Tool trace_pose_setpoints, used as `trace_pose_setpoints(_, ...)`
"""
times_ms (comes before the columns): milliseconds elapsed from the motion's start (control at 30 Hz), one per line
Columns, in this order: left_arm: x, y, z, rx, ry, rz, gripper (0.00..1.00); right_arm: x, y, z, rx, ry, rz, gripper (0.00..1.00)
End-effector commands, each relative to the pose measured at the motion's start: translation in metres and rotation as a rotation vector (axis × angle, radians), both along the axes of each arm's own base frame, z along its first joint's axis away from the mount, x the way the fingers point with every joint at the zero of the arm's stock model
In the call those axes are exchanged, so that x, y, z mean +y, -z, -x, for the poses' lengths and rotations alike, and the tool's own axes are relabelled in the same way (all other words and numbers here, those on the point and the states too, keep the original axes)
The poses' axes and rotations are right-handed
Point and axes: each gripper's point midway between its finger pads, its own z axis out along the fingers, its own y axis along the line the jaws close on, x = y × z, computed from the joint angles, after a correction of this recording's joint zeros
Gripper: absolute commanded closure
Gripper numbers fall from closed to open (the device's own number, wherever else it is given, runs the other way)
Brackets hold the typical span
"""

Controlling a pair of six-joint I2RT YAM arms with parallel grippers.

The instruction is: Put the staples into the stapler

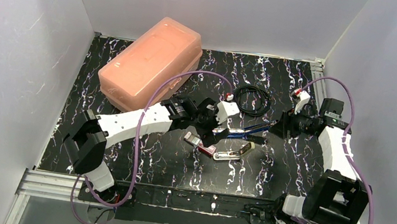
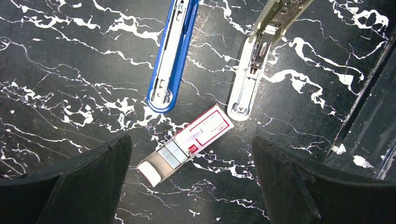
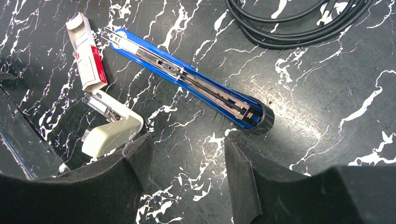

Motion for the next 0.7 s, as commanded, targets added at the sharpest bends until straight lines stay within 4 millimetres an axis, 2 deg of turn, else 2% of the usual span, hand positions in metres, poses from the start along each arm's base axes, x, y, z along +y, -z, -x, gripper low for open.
trace_pose_setpoints(0,-0.004,-0.012,0.008,0.005,0.046,0.077,0.02,-0.001,-0.010,-0.002,-0.051,-0.004,0.004,0.35)
trace_pose_setpoints(233,0.002,0.005,0.026,0.030,0.178,0.122,0.02,0.001,-0.016,0.000,-0.073,0.001,-0.001,0.35)
trace_pose_setpoints(467,0.002,0.017,0.021,0.049,0.212,0.110,0.02,0.003,-0.017,0.003,-0.067,-0.019,-0.006,0.35)
trace_pose_setpoints(667,-0.001,0.016,0.025,0.084,0.248,0.123,0.02,0.004,-0.012,0.016,-0.078,-0.110,0.034,0.34)
